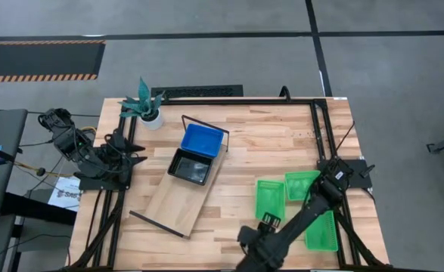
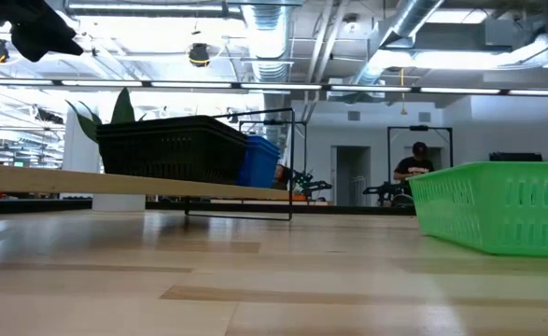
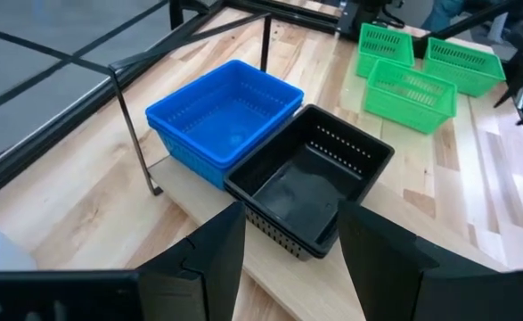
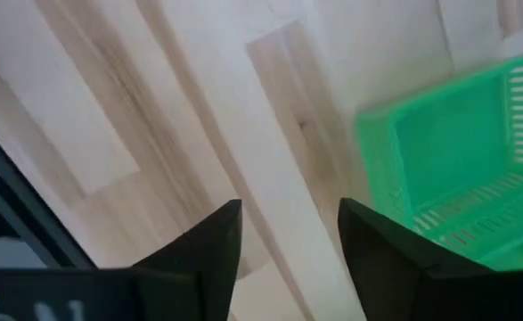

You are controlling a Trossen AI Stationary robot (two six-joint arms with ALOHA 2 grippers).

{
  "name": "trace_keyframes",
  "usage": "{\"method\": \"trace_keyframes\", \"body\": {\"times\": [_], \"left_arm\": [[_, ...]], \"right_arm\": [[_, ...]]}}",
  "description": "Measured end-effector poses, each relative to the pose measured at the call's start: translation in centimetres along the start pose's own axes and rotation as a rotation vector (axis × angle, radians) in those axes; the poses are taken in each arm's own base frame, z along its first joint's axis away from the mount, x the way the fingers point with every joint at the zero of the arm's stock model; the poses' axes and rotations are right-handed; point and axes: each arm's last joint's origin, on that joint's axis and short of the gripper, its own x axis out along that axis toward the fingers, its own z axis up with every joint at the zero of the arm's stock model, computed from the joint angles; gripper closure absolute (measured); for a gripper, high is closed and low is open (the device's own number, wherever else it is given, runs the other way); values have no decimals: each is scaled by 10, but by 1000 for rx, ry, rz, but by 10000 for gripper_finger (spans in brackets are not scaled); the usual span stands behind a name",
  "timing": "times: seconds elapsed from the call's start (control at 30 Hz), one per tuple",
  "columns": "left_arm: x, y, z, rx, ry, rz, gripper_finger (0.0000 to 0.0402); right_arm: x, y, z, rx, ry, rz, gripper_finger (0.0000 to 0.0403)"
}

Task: Stack baskets on shelf by color
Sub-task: Put the left green bin on the shelf

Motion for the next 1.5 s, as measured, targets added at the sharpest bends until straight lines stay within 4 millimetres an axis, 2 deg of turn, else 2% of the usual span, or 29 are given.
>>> {"method": "trace_keyframes", "body": {"times": [0.2,0.33,0.43,0.57,0.73,0.8,0.93,1.13,1.27,1.5], "left_arm": [[0,1,1,-1,-31,30,232],[0,1,1,-10,-32,30,232],[0,1,1,-10,-32,30,232],[0,1,1,-11,-32,31,232],[0,1,1,-48,-51,46,232],[0,2,2,-62,-66,59,232],[0,2,2,-92,-76,66,232],[0,2,2,-143,-75,62,232],[0,2,2,-183,-76,60,232],[0,2,2,-268,-78,57,232]], "right_arm": [[0,0,-1,-54,-83,-40,199],[15,-7,1,-91,-16,-80,213],[15,-22,-6,-102,11,-109,223],[3,-48,-30,-43,8,-130,229],[-13,-78,-60,17,-94,-39,222],[-12,-88,-67,26,-144,8,219],[5,-104,-72,18,-175,100,216],[20,-109,-62,-66,-221,193,215],[24,-104,-56,-145,-237,206,217],[43,-94,-56,-254,-174,162,217]]}}
